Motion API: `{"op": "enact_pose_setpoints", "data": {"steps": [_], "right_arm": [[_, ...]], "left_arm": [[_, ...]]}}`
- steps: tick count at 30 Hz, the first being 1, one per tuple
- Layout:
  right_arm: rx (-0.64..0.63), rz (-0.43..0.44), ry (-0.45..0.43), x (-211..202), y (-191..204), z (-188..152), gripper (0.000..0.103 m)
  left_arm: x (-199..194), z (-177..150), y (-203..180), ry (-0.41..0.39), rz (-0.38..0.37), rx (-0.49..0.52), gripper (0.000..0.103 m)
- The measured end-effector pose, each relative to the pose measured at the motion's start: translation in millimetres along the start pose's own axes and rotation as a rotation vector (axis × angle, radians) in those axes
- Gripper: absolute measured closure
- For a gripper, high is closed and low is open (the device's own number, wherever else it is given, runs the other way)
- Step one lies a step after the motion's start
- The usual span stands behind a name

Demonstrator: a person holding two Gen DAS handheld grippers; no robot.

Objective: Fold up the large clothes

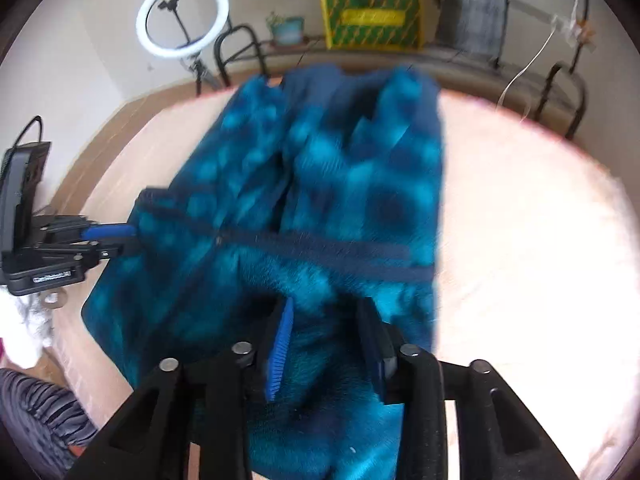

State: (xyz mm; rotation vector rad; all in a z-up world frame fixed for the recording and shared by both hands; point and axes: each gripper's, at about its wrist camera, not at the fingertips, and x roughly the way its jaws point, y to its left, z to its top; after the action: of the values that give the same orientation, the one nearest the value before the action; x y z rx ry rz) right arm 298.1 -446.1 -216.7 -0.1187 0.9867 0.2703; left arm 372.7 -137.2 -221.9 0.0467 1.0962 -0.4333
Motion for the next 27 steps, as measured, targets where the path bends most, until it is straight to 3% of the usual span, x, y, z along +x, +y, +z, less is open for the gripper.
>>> {"op": "enact_pose_setpoints", "data": {"steps": [2, 7, 13, 16, 20, 22, 23, 27], "right_arm": [[-0.024, -0.053, -0.066, -23, 2, 6, 0.044], [-0.044, -0.099, -0.137, -62, -4, 24, 0.042], [-0.078, -0.168, -0.229, -95, -27, 59, 0.024], [-0.104, -0.222, -0.252, -97, -40, 81, 0.024], [-0.08, -0.207, -0.248, -88, -64, 116, 0.024], [-0.072, -0.199, -0.235, -78, -74, 133, 0.024], [-0.069, -0.195, -0.23, -74, -77, 136, 0.024], [-0.019, -0.102, -0.187, -36, -99, 163, 0.024]], "left_arm": [[-18, 9, -4, -0.041, 0.014, 0.019, 0.078], [-51, 37, -8, -0.119, 0.08, 0.054, 0.078], [-73, 75, -2, -0.205, 0.159, 0.071, 0.078], [-77, 92, 5, -0.24, 0.184, 0.066, 0.078], [-67, 112, 12, -0.259, 0.23, 0.083, 0.077], [-61, 122, 19, -0.266, 0.235, 0.087, 0.058], [-57, 126, 23, -0.269, 0.239, 0.087, 0.054], [-36, 145, 51, -0.266, 0.222, 0.053, 0.053]]}}
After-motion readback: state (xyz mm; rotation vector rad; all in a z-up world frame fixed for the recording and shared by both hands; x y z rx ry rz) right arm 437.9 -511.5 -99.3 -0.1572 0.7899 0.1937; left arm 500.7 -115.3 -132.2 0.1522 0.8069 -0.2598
